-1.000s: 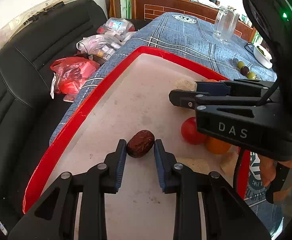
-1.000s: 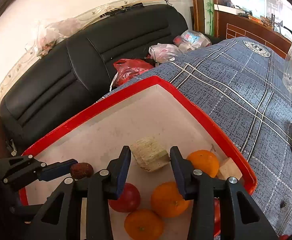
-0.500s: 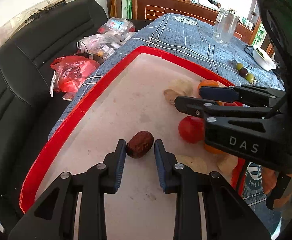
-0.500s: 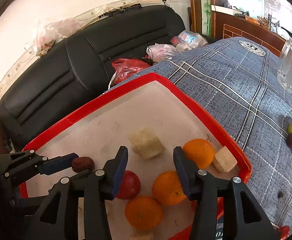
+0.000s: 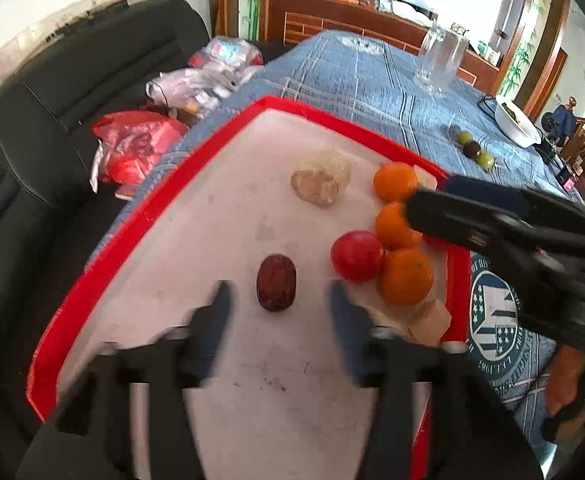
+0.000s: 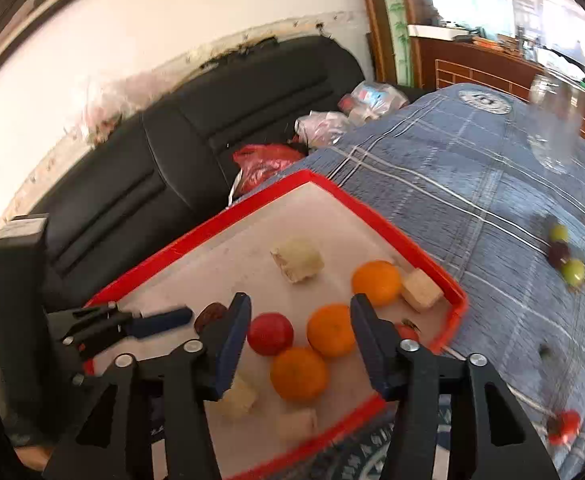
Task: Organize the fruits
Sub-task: 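Move both open grippers back over the fruit on the table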
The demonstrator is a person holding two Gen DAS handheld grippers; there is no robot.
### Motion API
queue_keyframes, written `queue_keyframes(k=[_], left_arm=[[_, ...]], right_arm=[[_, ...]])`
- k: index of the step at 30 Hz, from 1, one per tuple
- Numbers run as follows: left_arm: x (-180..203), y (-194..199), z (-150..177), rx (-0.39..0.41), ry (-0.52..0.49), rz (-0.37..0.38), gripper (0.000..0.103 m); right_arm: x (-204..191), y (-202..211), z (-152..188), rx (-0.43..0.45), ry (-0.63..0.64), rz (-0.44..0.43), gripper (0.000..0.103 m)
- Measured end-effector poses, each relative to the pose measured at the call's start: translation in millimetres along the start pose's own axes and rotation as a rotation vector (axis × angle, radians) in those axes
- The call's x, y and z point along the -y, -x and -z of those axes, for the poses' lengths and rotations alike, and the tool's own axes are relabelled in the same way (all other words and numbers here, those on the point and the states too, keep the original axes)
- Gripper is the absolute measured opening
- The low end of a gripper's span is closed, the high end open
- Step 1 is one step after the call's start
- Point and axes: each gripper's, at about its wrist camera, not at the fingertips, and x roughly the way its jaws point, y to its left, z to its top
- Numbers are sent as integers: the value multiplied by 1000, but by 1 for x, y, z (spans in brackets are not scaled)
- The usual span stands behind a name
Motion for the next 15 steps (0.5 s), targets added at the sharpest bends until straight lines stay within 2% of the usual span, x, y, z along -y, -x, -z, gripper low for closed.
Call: queue_keyframes(k=[5, 8, 12, 15], left_arm=[[12, 16, -4, 60, -27, 4, 66], [22, 24, -5, 79, -42, 19, 66], [37, 32, -6, 95, -64, 42, 66], [49, 37, -7, 111, -82, 54, 66]], right_arm=[[22, 40, 22, 47, -68, 9, 63], [38, 58, 40, 54, -103, 25, 63], [65, 84, 69, 60, -135, 76, 63], [89, 107, 91, 64, -151, 145, 63]])
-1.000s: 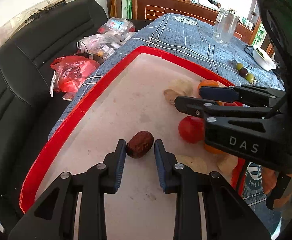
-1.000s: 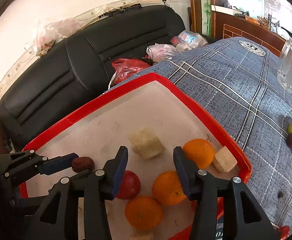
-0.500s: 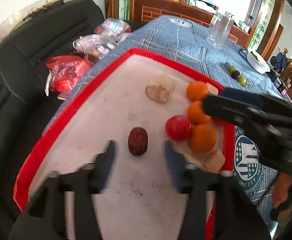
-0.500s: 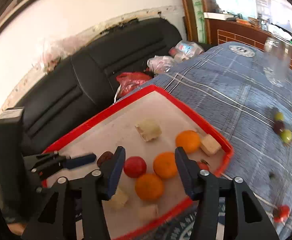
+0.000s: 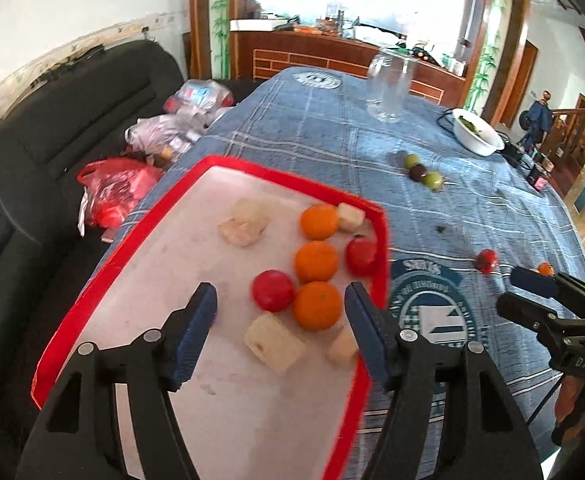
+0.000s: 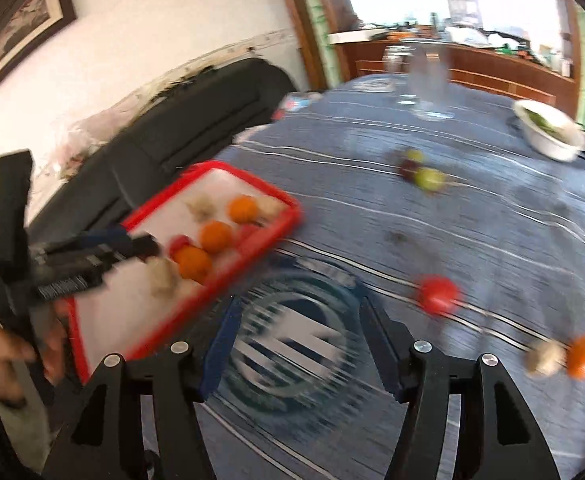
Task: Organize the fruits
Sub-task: 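Move both open grippers back over the fruit on the table, then grasp a red tomato with the left gripper while the right grasps an orange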
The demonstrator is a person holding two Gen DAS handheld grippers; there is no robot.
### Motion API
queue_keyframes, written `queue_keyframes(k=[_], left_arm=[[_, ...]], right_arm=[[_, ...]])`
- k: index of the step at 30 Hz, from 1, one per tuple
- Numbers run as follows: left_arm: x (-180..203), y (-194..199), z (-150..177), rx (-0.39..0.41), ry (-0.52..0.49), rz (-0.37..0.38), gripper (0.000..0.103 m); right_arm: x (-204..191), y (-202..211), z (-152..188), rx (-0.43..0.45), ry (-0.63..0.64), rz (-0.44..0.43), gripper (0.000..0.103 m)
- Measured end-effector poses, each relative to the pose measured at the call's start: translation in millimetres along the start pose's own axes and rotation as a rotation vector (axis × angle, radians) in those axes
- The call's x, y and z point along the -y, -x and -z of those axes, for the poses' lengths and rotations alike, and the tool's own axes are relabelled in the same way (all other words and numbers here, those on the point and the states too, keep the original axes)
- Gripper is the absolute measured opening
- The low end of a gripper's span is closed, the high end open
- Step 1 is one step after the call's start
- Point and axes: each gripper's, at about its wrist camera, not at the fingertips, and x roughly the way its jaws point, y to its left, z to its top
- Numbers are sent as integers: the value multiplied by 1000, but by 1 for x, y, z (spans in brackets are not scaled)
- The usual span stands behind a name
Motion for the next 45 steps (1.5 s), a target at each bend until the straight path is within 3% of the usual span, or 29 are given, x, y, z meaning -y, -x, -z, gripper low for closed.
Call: queue_keyframes(k=[8, 21, 25, 27, 31, 37, 45], left_arm=[[42, 4, -7, 6, -51, 67, 66], [133, -18, -9, -42, -201, 192, 66], [154, -32, -9, -73, -218, 237, 66], [167, -40, -7, -89, -231, 249, 66], [187, -53, -5, -88, -278, 252, 65], [208, -71, -7, -103, -314, 247, 61], [216, -96, -6, -158, -293, 243, 39]], right_arm=[[78, 47, 35, 48, -134, 106, 63], [153, 73, 52, 100, -301, 224, 64], [167, 74, 56, 99, -320, 261, 62], [176, 72, 58, 98, -344, 286, 55], [183, 64, 60, 84, -361, 287, 44], [187, 54, 60, 71, -348, 274, 42], [192, 43, 59, 61, -355, 201, 41]])
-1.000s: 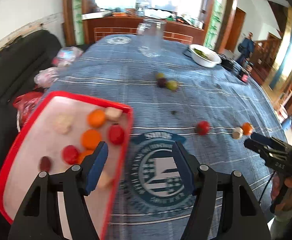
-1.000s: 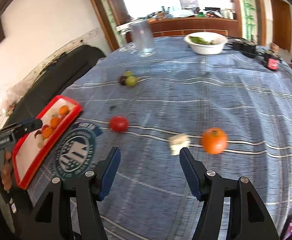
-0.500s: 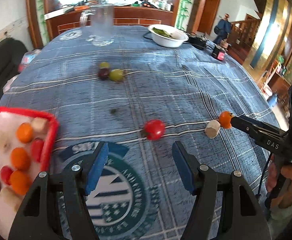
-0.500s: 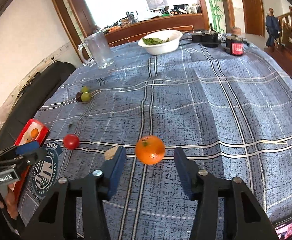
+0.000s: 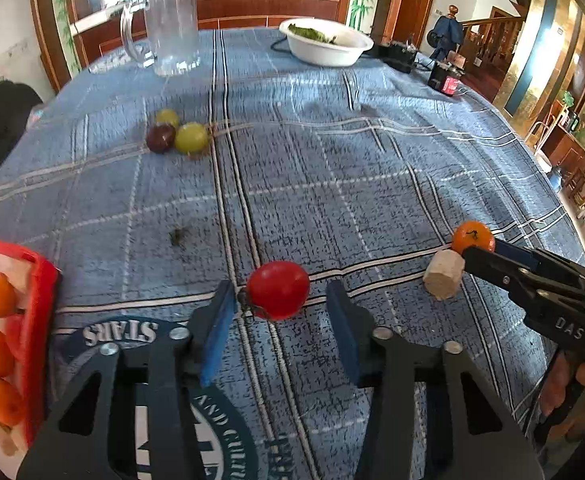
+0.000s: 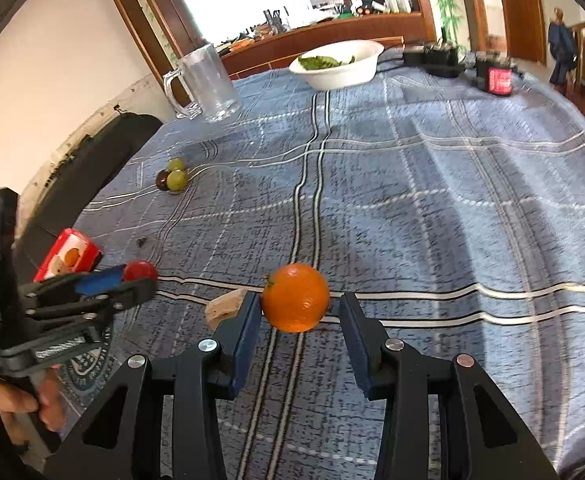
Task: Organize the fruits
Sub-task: 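Grasp a red tomato with the left gripper while the right grasps an orange, then carry the tomato into the red tray and open the left gripper while the right releases the orange there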
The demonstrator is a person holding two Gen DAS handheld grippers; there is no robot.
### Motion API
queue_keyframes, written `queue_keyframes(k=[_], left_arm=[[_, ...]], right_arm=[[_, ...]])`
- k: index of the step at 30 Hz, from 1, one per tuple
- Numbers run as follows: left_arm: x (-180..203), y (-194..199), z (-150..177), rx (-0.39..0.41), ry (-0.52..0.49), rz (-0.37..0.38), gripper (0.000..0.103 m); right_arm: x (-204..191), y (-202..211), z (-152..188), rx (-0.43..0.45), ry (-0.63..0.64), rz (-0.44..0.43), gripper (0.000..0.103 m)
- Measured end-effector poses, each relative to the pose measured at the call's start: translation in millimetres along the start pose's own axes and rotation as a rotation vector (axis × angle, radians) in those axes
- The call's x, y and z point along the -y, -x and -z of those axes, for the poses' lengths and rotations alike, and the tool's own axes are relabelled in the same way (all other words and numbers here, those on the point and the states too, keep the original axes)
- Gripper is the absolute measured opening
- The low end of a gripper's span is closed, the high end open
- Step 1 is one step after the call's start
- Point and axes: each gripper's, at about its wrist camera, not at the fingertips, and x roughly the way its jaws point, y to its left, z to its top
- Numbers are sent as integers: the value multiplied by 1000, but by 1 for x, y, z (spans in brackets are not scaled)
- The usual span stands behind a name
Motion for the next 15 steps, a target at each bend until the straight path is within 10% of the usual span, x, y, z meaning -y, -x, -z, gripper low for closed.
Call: queue_keyframes(k=[15], left_arm=[[-22, 26, 18, 47, 69, 2, 32]], right_arm=[[-1, 12, 2, 56, 1, -3, 35]])
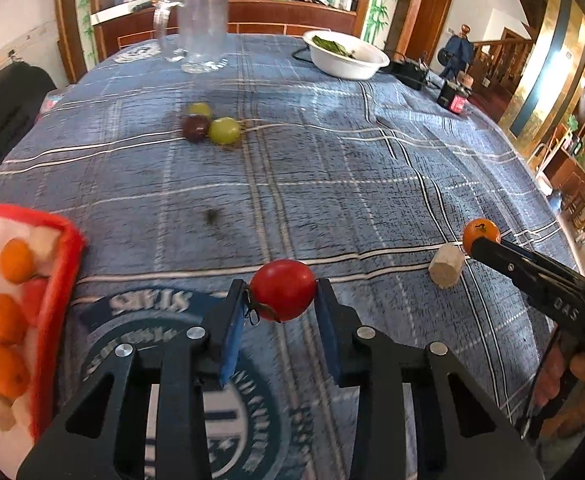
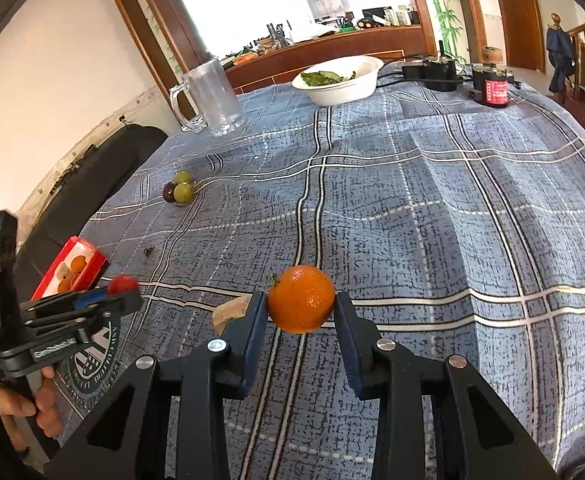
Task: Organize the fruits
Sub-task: 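Carry the tomato into the red tray and open the left gripper while the right releases the orange there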
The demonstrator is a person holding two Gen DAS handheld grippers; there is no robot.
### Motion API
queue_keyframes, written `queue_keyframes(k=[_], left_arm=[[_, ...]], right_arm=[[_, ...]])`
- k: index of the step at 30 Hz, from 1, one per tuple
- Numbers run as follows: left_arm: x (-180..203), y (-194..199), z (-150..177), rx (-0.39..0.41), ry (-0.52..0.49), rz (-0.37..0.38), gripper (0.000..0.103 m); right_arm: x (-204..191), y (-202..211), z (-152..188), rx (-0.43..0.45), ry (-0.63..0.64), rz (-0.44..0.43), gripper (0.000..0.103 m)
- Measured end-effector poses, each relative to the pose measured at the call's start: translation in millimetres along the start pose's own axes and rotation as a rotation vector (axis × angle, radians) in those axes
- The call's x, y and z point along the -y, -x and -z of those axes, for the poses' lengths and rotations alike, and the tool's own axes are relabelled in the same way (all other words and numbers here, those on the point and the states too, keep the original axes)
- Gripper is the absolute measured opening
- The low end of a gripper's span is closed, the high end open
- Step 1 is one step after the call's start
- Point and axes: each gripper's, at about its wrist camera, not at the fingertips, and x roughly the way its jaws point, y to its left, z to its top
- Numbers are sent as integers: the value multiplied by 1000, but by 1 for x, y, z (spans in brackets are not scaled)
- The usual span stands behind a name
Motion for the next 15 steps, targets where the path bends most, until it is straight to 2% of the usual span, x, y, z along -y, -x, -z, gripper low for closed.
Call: queue_keyframes(k=[6, 10, 15], left_arm=[[-25, 29, 9, 43, 47, -31, 32], [-34, 42, 13, 64, 51, -69, 32], [-42, 53, 19, 79, 57, -80, 32]], right_arm=[[-21, 9, 1, 11, 44, -5, 35], [-40, 11, 1, 14, 72, -16, 35], [-64, 12, 2, 10, 112, -33, 35]])
